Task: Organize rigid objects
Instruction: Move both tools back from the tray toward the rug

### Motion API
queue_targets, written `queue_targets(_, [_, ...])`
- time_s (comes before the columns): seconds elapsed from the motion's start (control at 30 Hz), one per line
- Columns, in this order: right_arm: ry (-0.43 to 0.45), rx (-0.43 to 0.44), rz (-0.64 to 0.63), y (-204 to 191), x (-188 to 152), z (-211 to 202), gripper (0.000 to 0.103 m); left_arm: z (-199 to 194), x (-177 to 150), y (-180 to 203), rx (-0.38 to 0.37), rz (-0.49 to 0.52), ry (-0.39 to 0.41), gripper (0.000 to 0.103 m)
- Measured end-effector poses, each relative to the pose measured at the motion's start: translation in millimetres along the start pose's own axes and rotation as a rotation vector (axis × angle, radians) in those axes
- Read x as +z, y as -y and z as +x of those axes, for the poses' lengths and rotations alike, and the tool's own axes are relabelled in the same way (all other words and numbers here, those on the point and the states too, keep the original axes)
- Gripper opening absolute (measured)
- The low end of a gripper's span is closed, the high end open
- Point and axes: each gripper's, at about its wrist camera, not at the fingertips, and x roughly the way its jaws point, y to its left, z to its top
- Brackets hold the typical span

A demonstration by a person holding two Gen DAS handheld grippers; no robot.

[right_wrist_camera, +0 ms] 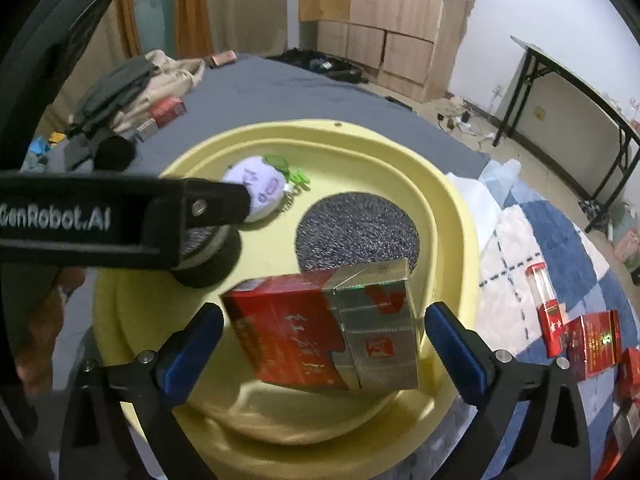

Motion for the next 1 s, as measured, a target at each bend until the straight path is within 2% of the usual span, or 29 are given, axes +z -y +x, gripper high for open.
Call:
queue_targets(0.13, [0.032,0.058,0.027,14,-6,-27,0.103,-15,18,17,-0.006,0.011,0.038,0.103])
queue_targets(0.27, [0.045,0.066,0.045,40,-15,-71,0.103,-24,25,51,-0.049,0.0,0.022,0.103])
queue_targets(0.4, [0.021,-0.018,0.074,89,-34,-126,0.103,-26,17,106,-0.094,0.066,-0.023,0.103])
queue_targets(0.47, [-0.014,-0.073,0.131,124,-50,-153,0.103,-23,10,145,-0.135,0.109,-0.086,0.103])
queue_targets(0.6, [-0.056,-0.191,0.259,193,-95,-207,0.103,-23,-5,191,-0.172,0.157,-0.171,0.103])
queue_targets(0.67, [-0.049,-0.249,0.319,224,-120,-229,0.103,-24,-10,210,-0.19,0.23,-0.192,0.103])
queue_targets(0.77, [-0.008,-0.301,0.451,265,-161,-255,0.103,-25,-13,230,-0.199,0.393,-0.155,0.103])
queue_targets(0.83, [-0.016,-0.306,0.511,277,-179,-261,0.103,-18,-12,238,-0.192,0.504,-0.143,0.103])
queue_targets(0.87, [-0.034,-0.307,0.522,283,-189,-262,0.103,-8,-12,244,-0.196,0.581,-0.162,0.103])
queue_targets(1.0, [-0.029,-0.264,0.509,288,-199,-257,0.103,21,-8,251,-0.229,0.692,-0.193,0.103])
